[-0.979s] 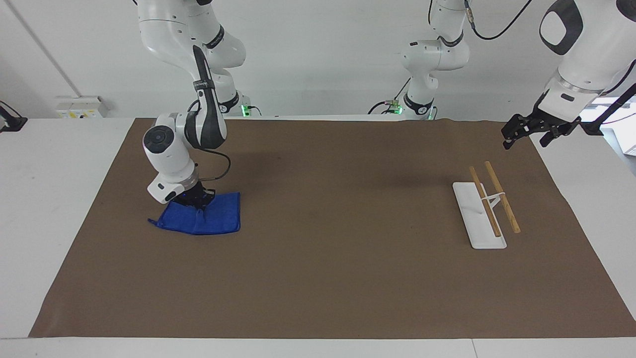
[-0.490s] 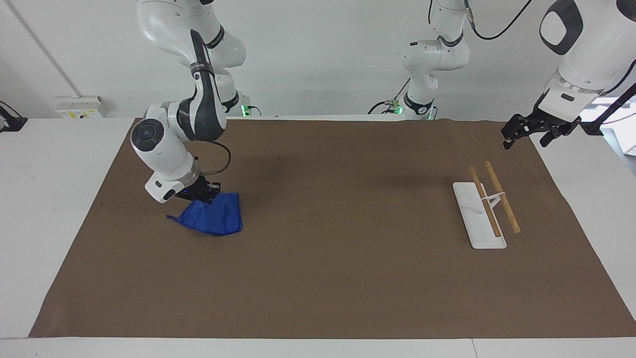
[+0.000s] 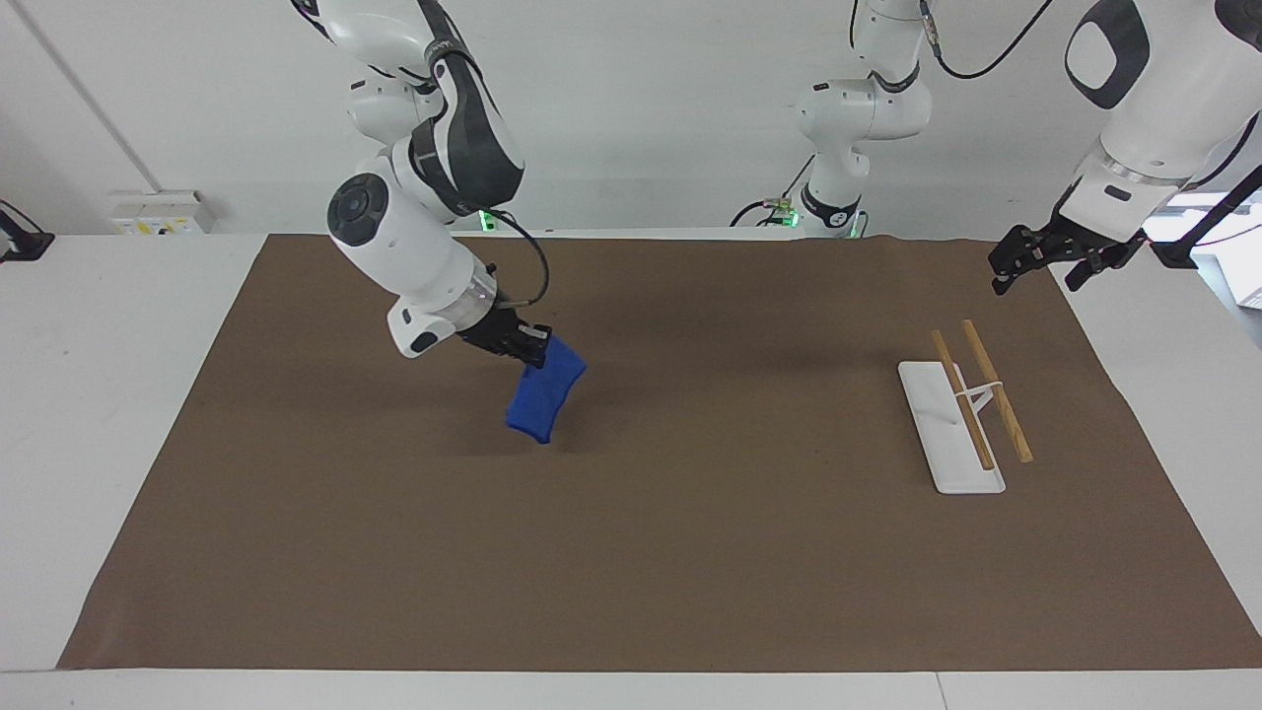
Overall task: Right arm passes towel to left arm to hang
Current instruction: 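Lift the towel with the right gripper while the left gripper approaches, then grasp the towel end with the left gripper beside the right gripper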
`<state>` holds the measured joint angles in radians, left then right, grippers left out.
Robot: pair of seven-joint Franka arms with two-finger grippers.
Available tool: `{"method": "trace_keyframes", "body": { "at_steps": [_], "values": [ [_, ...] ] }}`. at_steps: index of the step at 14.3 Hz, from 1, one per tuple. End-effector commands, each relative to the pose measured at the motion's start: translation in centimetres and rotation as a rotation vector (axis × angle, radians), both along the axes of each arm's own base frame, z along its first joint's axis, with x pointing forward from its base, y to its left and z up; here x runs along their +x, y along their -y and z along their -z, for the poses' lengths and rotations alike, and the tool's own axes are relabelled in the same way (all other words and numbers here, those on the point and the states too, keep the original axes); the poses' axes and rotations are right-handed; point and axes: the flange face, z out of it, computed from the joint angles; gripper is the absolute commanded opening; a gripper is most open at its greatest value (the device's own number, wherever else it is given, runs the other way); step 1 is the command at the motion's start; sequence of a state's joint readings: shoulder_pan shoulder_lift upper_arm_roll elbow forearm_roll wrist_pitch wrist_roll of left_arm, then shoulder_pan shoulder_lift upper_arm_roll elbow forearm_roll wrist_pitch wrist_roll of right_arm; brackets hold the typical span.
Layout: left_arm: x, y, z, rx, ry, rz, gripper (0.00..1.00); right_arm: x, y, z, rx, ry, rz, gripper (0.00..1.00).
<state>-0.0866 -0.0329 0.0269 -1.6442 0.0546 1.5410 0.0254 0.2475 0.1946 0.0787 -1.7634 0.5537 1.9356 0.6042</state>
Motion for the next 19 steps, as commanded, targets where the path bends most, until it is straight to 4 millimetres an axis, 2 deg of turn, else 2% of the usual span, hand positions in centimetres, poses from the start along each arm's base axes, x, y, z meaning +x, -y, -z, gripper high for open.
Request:
{"method": "trace_keyframes", "body": {
  "at_steps": [1, 2, 3, 4, 5, 6, 9, 11, 13, 16, 18, 19],
  "values": [
    [-1.1, 0.2, -0.5, 0.018, 0.001, -0.049, 1.00, -0.4, -5.3, -0.2, 0.090, -0.093, 0.195, 0.00],
    [-0.8, 0.5, -0.1, 0.020, 0.030, -0.143, 1.00, -1.1, -7.8, -0.3, 0.124, -0.123, 0.260, 0.00],
    [-0.7, 2.0, 0.6, 0.003, 0.061, -0.267, 1.00, -1.8, -10.0, -0.2, 0.155, -0.146, 0.325, 0.00],
    [-1.2, 4.7, 1.5, -0.039, 0.108, -0.383, 1.00, -2.4, -11.7, -0.2, 0.189, -0.166, 0.396, 0.00],
    [-1.5, 6.1, 2.6, -0.079, 0.143, -0.498, 1.00, -3.2, -13.5, -0.2, 0.220, -0.179, 0.456, 0.00],
    [-1.5, 7.3, 3.8, -0.126, 0.144, -0.606, 1.00, -3.9, -15.0, -0.2, 0.244, -0.182, 0.505, 0.00],
    [-1.8, 11.4, 7.0, -0.200, 0.126, -0.815, 1.00, -5.1, -17.4, -0.2, 0.269, -0.189, 0.573, 0.00],
    [-2.2, 14.6, 9.1, -0.239, 0.147, -1.035, 0.99, -5.9, -18.2, 0.3, 0.267, -0.183, 0.579, 0.00],
    [-2.1, 16.3, 10.2, -0.282, 0.165, -1.169, 0.98, -6.0, -18.2, 0.4, 0.266, -0.180, 0.581, 0.00],
    [-3.2, 17.6, 12.8, -0.246, 0.134, -1.152, 0.95, -6.0, -18.1, 0.5, 0.264, -0.179, 0.581, 0.00],
    [-3.7, 18.6, 13.5, -0.237, 0.125, -1.137, 0.92, -6.3, -18.4, 0.6, 0.262, -0.180, 0.574, 0.00],
    [-3.9, 18.7, 13.6, -0.235, 0.123, -1.135, 0.87, -6.3, -18.4, 0.6, 0.262, -0.180, 0.574, 0.00]
  ]
}}
